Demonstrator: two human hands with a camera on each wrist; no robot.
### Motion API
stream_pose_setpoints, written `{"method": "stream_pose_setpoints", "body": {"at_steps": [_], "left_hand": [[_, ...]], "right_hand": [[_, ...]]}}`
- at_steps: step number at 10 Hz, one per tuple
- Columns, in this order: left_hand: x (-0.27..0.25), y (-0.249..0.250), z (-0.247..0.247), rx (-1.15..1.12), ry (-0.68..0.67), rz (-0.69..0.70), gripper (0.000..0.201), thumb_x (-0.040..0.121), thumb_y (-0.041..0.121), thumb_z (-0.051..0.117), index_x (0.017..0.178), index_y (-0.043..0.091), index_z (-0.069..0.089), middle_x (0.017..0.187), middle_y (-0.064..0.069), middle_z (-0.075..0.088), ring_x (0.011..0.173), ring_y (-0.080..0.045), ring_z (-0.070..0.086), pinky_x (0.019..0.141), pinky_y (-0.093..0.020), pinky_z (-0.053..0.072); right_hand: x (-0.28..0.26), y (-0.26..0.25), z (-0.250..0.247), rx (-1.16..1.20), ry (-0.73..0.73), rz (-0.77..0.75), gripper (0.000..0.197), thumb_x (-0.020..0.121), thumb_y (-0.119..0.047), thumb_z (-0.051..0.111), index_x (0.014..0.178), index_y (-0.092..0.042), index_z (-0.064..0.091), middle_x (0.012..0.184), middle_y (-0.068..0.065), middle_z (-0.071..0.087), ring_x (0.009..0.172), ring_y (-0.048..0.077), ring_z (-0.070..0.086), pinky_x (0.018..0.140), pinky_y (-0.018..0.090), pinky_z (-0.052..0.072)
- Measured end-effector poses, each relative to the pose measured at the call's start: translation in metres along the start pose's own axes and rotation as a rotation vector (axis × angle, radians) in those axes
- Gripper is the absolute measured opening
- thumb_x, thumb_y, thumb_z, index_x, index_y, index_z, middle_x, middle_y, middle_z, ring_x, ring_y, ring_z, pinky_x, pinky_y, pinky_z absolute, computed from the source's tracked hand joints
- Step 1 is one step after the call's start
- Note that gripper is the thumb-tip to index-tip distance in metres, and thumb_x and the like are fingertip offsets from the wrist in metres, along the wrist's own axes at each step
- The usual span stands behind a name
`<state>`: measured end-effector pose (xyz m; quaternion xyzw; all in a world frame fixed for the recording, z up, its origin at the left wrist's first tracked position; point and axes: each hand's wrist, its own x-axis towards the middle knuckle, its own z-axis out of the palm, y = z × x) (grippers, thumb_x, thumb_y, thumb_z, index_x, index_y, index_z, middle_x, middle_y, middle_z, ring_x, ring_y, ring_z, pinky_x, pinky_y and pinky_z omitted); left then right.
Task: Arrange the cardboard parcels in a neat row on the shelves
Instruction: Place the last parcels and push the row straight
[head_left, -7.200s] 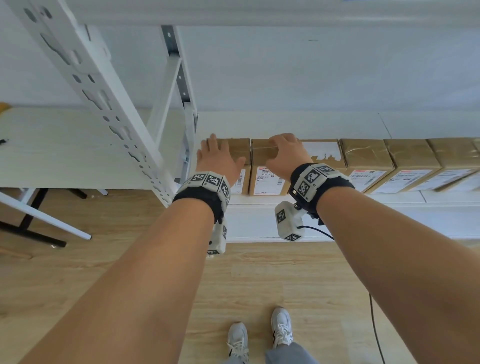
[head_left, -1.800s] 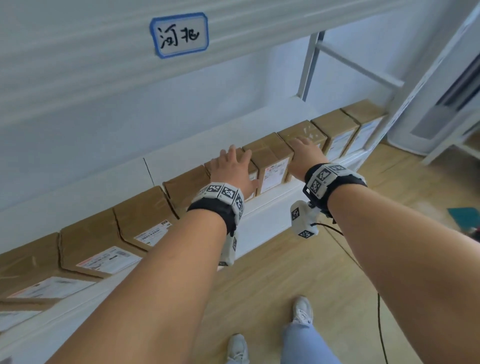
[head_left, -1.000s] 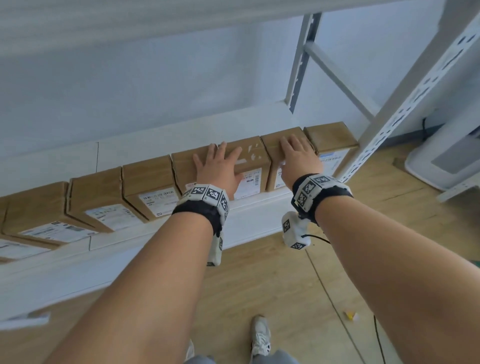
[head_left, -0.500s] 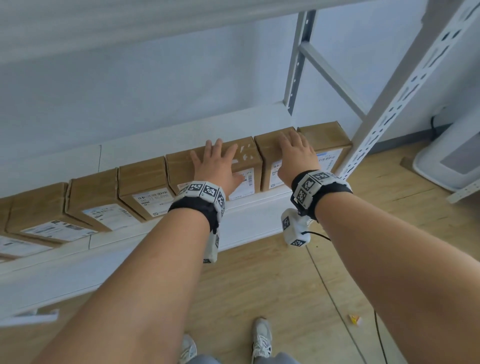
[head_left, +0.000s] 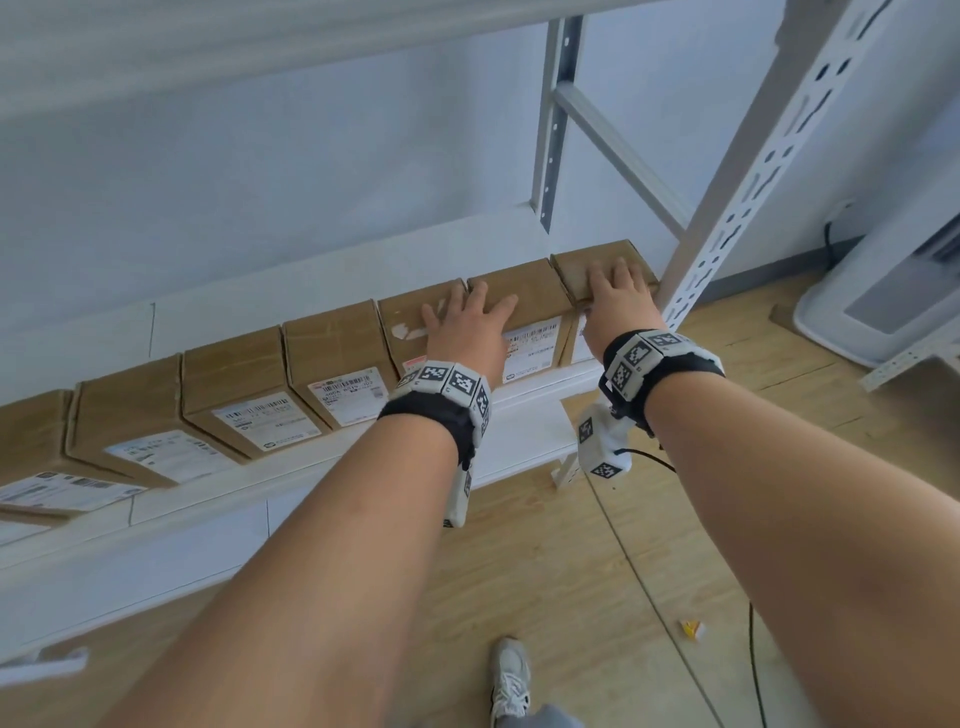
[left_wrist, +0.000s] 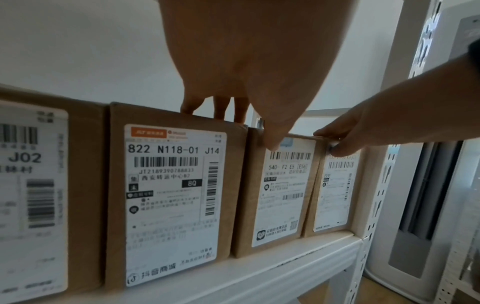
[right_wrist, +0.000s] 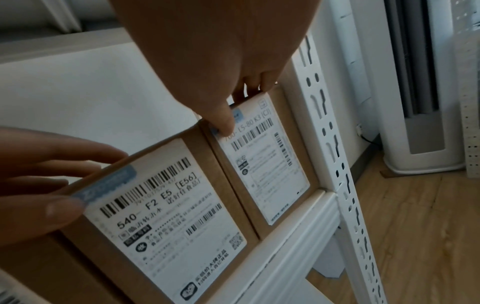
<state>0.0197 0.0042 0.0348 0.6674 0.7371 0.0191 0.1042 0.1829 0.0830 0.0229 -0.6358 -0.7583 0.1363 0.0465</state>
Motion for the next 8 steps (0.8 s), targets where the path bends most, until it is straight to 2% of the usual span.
{"method": "stream_pose_setpoints", "body": {"at_steps": [1, 4, 5, 6, 7, 8], "left_hand": [[0.002, -0.003, -0.003, -0.002, -0.01, 0.01, 0.057, 0.1, 0.017, 0.046, 0.15, 0.033, 0.026, 0.161, -0.009, 0.01, 0.149, -0.033, 0.003, 0.116, -0.062, 0.007], [0.003, -0.003, 0.0, -0.009, 0.02, 0.011, 0.057, 0.099, 0.011, 0.045, 0.15, 0.032, 0.028, 0.161, -0.009, 0.011, 0.149, -0.033, 0.004, 0.116, -0.061, 0.006], [0.004, -0.003, 0.002, -0.005, 0.02, 0.008, 0.057, 0.099, 0.012, 0.045, 0.15, 0.032, 0.027, 0.161, -0.009, 0.011, 0.149, -0.034, 0.004, 0.116, -0.062, 0.006], [0.002, -0.006, 0.0, 0.026, 0.006, 0.011, 0.057, 0.1, 0.025, 0.045, 0.152, 0.031, 0.021, 0.162, -0.007, 0.008, 0.149, -0.032, 0.003, 0.116, -0.061, 0.006], [-0.005, -0.01, -0.01, 0.035, 0.016, 0.015, 0.058, 0.102, 0.032, 0.04, 0.154, 0.029, 0.014, 0.163, -0.006, 0.004, 0.15, -0.029, 0.001, 0.118, -0.059, 0.004], [-0.008, -0.018, -0.017, 0.039, 0.047, -0.009, 0.058, 0.102, 0.032, 0.039, 0.154, 0.027, 0.013, 0.163, -0.006, 0.006, 0.15, -0.03, 0.003, 0.118, -0.058, 0.004]], "right_hand": [[0.005, 0.0, -0.002, 0.015, -0.013, -0.02, 0.063, 0.1, -0.016, 0.039, 0.154, -0.019, 0.009, 0.162, 0.01, 0.001, 0.149, 0.028, -0.004, 0.121, 0.041, 0.008], [-0.002, 0.003, 0.006, 0.057, 0.028, -0.037, 0.066, 0.097, -0.01, 0.043, 0.154, -0.02, 0.01, 0.161, 0.011, 0.001, 0.149, 0.03, -0.004, 0.121, 0.04, 0.005], [-0.006, 0.003, 0.004, 0.058, 0.036, -0.03, 0.072, 0.093, -0.007, 0.046, 0.154, -0.02, 0.01, 0.161, 0.01, 0.0, 0.149, 0.029, -0.003, 0.121, 0.039, 0.007], [-0.008, -0.003, -0.004, 0.055, 0.075, -0.049, 0.079, 0.085, 0.002, 0.046, 0.154, -0.02, 0.013, 0.161, 0.012, 0.003, 0.149, 0.027, -0.001, 0.121, 0.04, 0.012], [-0.013, -0.014, -0.01, 0.053, 0.118, -0.079, 0.076, 0.084, 0.007, 0.044, 0.152, -0.017, 0.02, 0.16, 0.014, 0.01, 0.149, 0.028, 0.005, 0.12, 0.041, 0.013], [-0.016, -0.024, -0.013, 0.04, 0.144, -0.087, 0.071, 0.084, 0.005, 0.046, 0.15, -0.016, 0.027, 0.159, 0.014, 0.015, 0.148, 0.029, 0.009, 0.12, 0.042, 0.011]]}}
